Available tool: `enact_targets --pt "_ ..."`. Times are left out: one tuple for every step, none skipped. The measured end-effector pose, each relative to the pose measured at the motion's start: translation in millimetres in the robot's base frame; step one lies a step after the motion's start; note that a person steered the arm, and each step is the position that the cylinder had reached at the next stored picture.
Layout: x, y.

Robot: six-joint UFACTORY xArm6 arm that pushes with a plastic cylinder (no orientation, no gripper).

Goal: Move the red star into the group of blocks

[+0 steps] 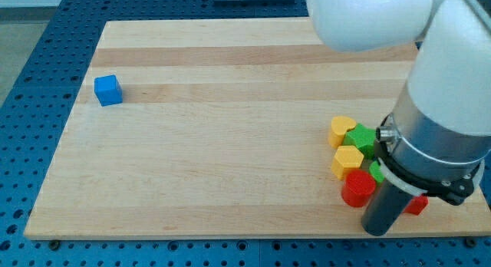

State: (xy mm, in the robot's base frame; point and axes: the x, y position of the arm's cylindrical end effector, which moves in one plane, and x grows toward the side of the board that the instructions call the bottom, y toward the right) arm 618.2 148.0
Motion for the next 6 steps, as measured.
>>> enact_targets --pt "-0.1 13.9" --pt "0.6 30.1" --pt "-0.9 44.8" --pt "-0.7 70.9" --pt "-0.8 88.1" --pt "-0.7 82.0"
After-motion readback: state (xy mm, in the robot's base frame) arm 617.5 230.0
